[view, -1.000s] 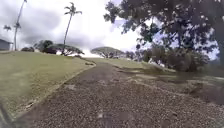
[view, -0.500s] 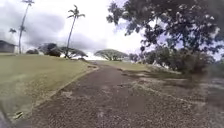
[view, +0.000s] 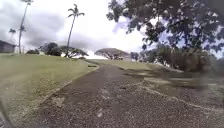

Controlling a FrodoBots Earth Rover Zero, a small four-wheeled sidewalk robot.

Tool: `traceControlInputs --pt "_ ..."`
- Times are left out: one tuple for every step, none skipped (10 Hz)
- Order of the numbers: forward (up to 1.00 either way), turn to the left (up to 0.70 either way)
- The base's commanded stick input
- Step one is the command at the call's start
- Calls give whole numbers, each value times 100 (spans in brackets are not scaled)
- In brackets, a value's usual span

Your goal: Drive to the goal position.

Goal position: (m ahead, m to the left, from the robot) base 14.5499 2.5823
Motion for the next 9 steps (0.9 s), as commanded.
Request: traceControlInputs --pt "70 0" --pt "70 0" --pt "70 0" --pt "70 0" --pt "70 0" --pt "70 0" --pt "70 0" --pt "70 0" --pt "70 0"
